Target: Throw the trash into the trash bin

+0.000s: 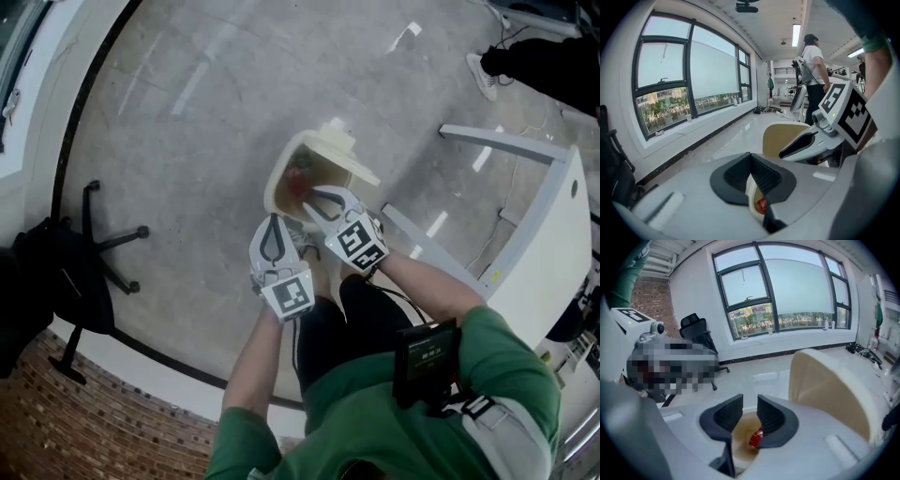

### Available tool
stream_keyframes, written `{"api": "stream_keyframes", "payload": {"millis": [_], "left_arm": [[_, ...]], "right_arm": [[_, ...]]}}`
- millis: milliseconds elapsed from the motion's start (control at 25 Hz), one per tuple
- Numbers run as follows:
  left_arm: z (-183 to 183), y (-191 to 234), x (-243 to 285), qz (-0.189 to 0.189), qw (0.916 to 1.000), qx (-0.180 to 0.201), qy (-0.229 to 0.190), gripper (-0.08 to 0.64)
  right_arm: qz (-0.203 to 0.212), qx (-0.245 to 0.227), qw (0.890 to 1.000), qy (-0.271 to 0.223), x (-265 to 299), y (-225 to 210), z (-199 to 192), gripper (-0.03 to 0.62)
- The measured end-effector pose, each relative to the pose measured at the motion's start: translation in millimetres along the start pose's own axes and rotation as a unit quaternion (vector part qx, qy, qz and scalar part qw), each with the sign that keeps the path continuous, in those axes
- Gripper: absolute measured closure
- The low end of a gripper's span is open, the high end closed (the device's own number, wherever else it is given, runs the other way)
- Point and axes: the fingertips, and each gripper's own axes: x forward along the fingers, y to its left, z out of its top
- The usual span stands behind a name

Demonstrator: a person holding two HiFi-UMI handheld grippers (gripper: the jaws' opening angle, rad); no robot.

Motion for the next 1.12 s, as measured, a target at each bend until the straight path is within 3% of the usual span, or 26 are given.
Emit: {"api": "stream_keyframes", "payload": {"millis": [240, 800, 1120], "left_arm": [[45.9, -11.5, -27.7, -0.006, 0.9995, 0.018, -0.024, 0.555], [150.7, -31.8, -76.0, -0.017, 0.9933, 0.031, -0.11, 0.555], [213.4, -32.3, -124.0, -0.03, 0.9855, 0.031, -0.164, 0.555]], "right_arm": [[-0.011, 0.02, 0.998, -0.051, -59.7, 8.4, 51.4, 0.516], [-0.048, 0.008, 0.986, -0.162, -179.6, 10.3, 144.1, 0.586], [-0.056, -0.009, 0.975, -0.214, -240.8, 32.1, 194.2, 0.589]]}}
